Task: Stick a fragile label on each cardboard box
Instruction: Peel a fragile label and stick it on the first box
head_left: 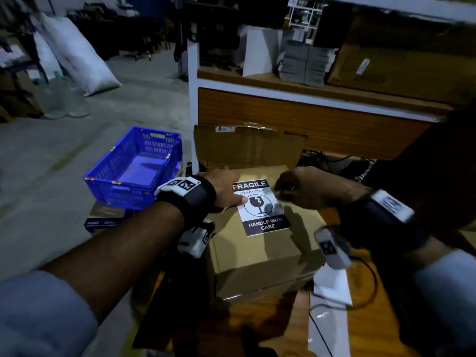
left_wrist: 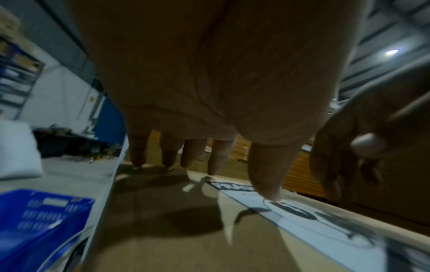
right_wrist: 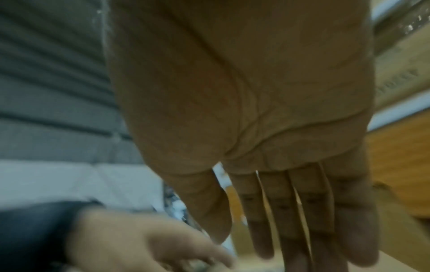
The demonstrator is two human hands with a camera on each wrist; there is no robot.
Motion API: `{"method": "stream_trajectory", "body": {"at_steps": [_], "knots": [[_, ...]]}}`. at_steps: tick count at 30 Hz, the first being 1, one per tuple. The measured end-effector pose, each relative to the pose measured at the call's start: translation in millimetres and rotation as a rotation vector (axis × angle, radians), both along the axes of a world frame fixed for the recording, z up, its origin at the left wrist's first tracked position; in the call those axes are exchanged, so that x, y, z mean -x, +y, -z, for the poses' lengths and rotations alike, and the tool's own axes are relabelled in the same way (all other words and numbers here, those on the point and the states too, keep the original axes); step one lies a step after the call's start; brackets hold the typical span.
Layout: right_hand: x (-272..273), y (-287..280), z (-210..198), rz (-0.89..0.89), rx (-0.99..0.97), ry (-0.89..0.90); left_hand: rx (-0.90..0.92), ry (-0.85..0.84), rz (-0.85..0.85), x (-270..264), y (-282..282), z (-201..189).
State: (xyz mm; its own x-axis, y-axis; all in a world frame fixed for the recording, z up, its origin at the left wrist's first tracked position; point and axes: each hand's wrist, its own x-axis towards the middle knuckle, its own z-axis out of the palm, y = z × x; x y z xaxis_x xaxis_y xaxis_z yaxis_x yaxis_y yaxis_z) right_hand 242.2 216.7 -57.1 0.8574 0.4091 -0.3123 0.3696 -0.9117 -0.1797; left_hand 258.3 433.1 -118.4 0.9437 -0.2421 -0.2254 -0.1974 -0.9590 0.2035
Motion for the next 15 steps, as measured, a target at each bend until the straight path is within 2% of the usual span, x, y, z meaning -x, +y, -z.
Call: {"method": "stream_trajectory", "body": {"at_steps": [3, 7, 10, 13, 15], "knots": [[-43, 15, 18, 0.098, 0.097, 0.072, 0.005, 0.088, -0.14, -17, -3, 0], [-69, 32, 29, 0.258, 0.06, 0.065, 0.0, 0.091, -0.228, -36, -8, 7], [-69, 40, 27, 0.204, 0.173, 0.08, -0.029, 0.065, -0.271, -42, -12, 12], [-78, 43, 29, 0.224, 0.126, 0.209, -0.06, 0.086, -0.271, -46, -10, 12], [-86, 43, 31, 0.221, 0.173, 0.281, -0.079, 0.074, -0.241, -48, -9, 8]]}}
